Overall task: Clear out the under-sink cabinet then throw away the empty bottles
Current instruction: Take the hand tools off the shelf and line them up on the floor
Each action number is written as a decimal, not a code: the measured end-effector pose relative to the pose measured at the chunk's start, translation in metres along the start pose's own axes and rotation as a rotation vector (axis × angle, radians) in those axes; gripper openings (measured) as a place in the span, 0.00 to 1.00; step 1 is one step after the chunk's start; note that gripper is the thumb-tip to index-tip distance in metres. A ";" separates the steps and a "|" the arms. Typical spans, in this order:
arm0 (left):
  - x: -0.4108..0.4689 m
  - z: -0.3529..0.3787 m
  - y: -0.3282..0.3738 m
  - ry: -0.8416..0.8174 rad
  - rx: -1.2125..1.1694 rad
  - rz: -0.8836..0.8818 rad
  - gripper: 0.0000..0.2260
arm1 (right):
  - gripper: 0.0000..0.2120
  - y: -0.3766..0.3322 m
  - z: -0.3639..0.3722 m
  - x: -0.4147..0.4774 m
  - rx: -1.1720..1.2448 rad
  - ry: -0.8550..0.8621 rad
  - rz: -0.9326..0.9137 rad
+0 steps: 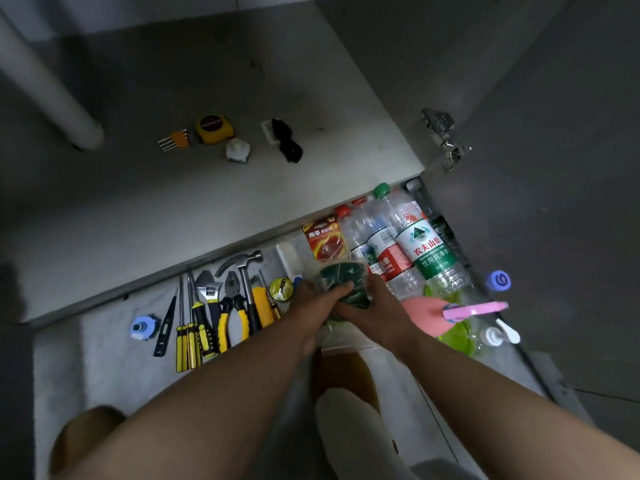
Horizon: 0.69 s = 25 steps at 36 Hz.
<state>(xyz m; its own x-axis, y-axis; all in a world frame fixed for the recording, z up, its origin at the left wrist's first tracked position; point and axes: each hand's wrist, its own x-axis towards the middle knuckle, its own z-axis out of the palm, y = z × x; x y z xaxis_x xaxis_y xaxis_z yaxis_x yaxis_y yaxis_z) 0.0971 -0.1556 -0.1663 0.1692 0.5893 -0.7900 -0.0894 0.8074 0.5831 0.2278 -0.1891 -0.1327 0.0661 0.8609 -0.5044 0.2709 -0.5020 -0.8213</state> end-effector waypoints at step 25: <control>-0.053 0.003 0.045 -0.023 0.576 0.169 0.19 | 0.12 -0.060 -0.028 0.006 -0.636 0.134 -0.152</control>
<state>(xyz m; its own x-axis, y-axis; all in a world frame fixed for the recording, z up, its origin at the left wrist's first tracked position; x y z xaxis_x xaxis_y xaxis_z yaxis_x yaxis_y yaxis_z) 0.0874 -0.1506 -0.0976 0.2209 0.7019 -0.6771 0.4284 0.5539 0.7139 0.2390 -0.1516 -0.0784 0.0902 0.9417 -0.3242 0.7975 -0.2633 -0.5429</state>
